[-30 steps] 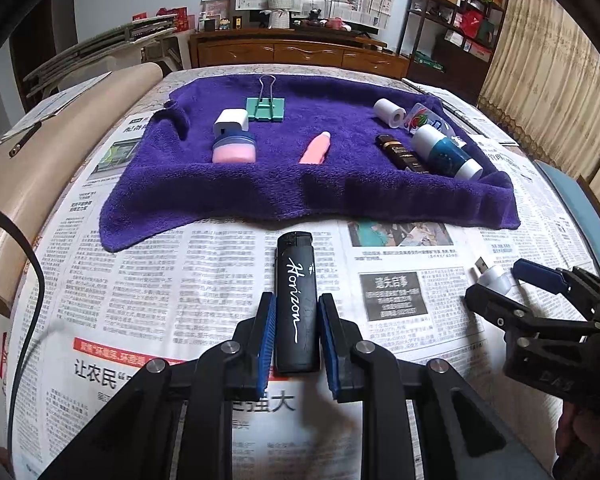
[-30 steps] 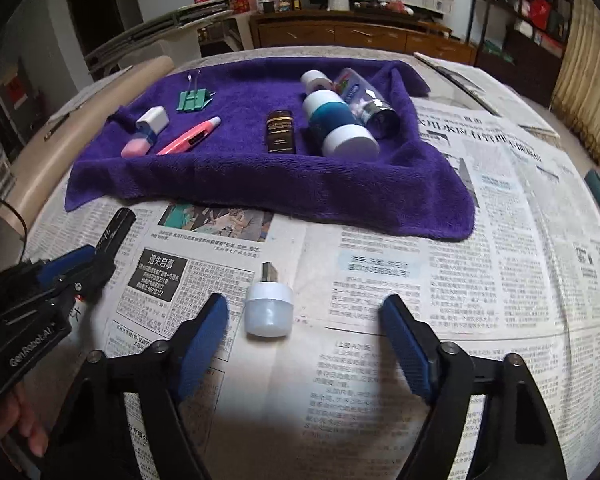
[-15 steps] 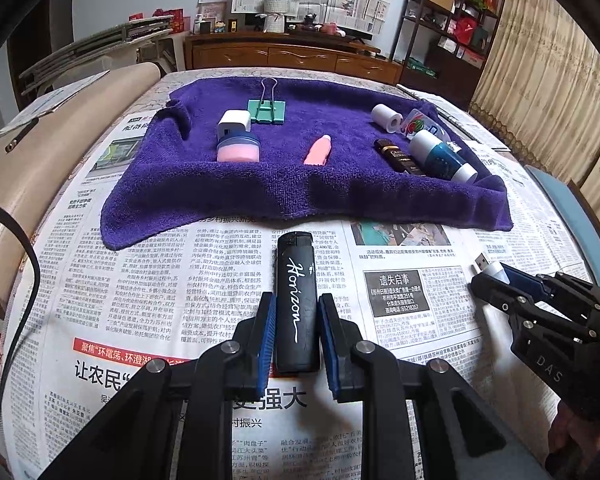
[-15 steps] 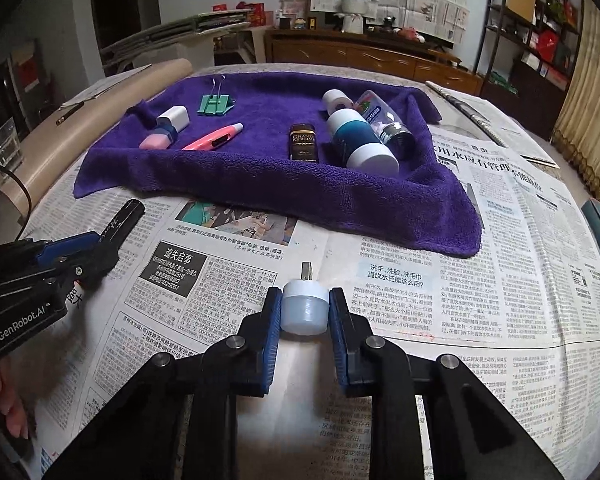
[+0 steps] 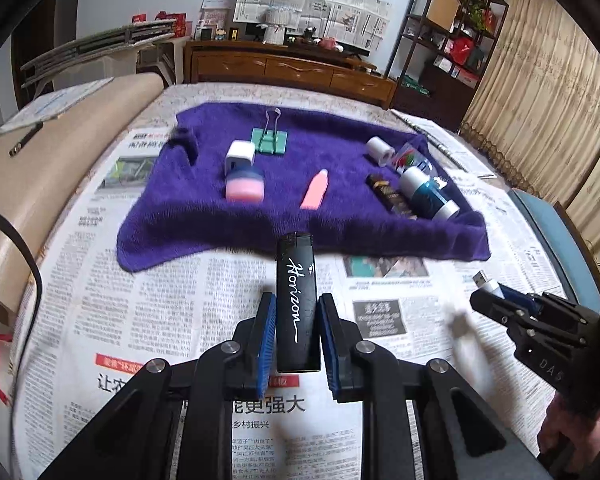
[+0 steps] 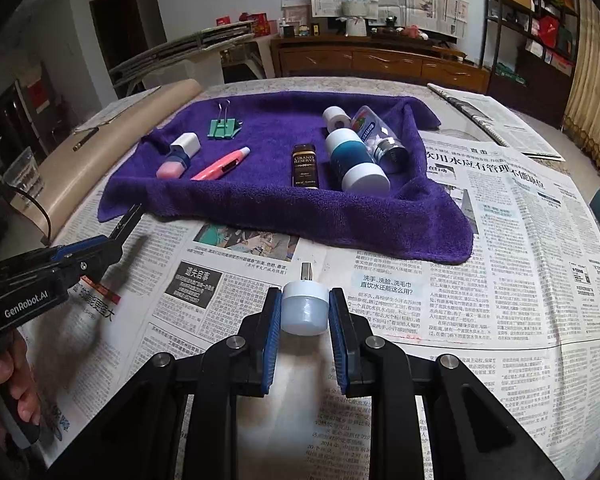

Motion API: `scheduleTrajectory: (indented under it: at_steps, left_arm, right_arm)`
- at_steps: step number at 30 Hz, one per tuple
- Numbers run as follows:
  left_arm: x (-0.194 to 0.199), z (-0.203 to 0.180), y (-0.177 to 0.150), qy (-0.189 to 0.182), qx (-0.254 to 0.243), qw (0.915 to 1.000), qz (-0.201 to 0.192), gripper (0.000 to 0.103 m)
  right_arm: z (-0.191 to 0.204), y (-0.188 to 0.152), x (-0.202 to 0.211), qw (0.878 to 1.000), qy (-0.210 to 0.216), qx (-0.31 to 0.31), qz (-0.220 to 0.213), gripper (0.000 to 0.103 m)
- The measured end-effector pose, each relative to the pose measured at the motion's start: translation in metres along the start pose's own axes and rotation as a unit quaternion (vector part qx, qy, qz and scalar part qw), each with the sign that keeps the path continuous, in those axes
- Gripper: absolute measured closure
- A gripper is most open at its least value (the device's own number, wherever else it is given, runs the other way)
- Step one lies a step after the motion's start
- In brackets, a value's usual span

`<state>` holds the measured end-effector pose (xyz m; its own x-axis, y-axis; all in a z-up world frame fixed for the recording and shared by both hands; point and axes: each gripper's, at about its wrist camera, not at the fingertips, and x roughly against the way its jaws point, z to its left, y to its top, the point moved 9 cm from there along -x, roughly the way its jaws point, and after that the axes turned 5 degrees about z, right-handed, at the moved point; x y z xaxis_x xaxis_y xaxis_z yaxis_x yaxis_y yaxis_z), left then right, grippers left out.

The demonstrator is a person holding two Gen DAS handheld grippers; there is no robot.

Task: Organize rigid objects
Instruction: 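Place the black lighter on the towel with the left tool while the right tool places the white plug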

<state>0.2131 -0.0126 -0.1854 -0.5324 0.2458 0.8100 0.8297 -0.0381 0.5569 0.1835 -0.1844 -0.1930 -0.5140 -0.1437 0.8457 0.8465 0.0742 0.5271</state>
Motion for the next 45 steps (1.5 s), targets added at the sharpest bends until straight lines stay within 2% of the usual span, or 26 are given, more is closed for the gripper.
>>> scheduleTrajectory:
  at_steps: [12,21,25,32,38,45]
  left_arm:
    - [0.007,-0.012,0.049,0.005,-0.019,0.9998,-0.010,0.082]
    - [-0.023,-0.006,0.086,-0.006,-0.024,0.9997,0.009,0.082]
    - [-0.044,-0.003,0.095,-0.012,-0.024,0.9992,0.028,0.082]
    - [-0.082,0.003,0.106,-0.007,-0.032,0.9973,0.065,0.082]
    - [-0.104,0.002,0.110,-0.012,-0.036,0.9952,0.090,0.082]
    - [-0.119,0.006,0.110,-0.004,-0.052,0.9932,0.104,0.082]
  right_arm:
    - [-0.005,0.029,0.006,1.000,0.026,-0.002,0.003,0.080]
    - [0.007,0.098,-0.009,0.998,0.053,0.011,-0.008,0.080]
    - [0.019,0.122,-0.032,0.998,0.065,0.022,0.007,0.080]
    - [0.037,0.130,-0.079,0.994,0.068,0.062,0.059,0.080]
    - [0.038,0.127,-0.100,0.990,0.066,0.083,0.090,0.080]
    - [0.042,0.122,-0.115,0.986,0.069,0.110,0.101,0.080]
